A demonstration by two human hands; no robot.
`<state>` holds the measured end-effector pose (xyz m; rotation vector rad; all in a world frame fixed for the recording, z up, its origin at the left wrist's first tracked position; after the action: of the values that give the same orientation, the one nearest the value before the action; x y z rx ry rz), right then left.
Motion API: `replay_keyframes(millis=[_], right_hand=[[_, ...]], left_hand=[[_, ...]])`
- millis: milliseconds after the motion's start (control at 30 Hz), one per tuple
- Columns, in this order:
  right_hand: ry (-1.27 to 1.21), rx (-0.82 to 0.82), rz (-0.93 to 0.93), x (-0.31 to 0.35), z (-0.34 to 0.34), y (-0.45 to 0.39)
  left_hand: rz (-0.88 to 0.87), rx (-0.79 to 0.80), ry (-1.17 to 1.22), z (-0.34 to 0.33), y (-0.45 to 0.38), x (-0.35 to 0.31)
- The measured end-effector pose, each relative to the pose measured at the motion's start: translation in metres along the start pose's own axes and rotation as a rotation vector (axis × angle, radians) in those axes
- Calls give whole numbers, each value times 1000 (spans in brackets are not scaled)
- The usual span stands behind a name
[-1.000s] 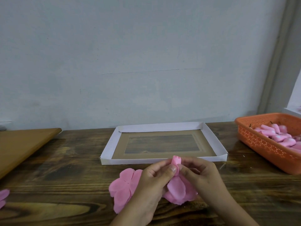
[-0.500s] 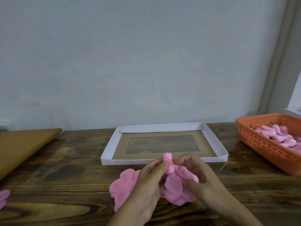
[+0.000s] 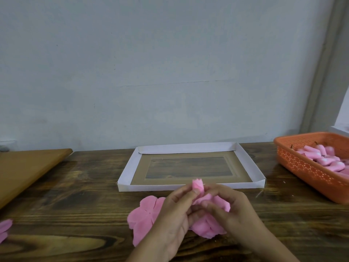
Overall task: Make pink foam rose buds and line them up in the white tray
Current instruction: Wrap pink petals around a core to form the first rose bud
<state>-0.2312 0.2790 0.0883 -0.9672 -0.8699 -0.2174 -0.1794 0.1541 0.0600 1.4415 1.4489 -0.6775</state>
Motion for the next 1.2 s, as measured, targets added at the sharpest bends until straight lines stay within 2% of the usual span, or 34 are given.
replay_keyframes(millis=[167,500,667,933,1200], right_hand=[[6,-81,-112,-7,2,3],[1,-182,-101,-11,5,4],[-17,-236,-91,-11,8,4],[-71,-161,-80,-10,5,2],[-93,-193,-85,-8,4,1]], left_hand=[[34,50,12,-2,-1,2],[-15,86,10,-9,3,-1],[-46,172,-59,-14,7,-1],[-28,55,-19,-5,0,3],[-36,-38,-58,-2,0,4]])
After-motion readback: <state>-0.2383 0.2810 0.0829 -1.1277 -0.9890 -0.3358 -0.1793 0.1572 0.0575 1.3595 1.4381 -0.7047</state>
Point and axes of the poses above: each hand's wrist, its own y-axis away from the middle knuckle, its own z-axis out of the back of the hand, x = y × z, the point moved 6 cm from there along -y, towards the middle knuckle, and after that the axes turned 14 degrees about z, right-handed, at the moved point
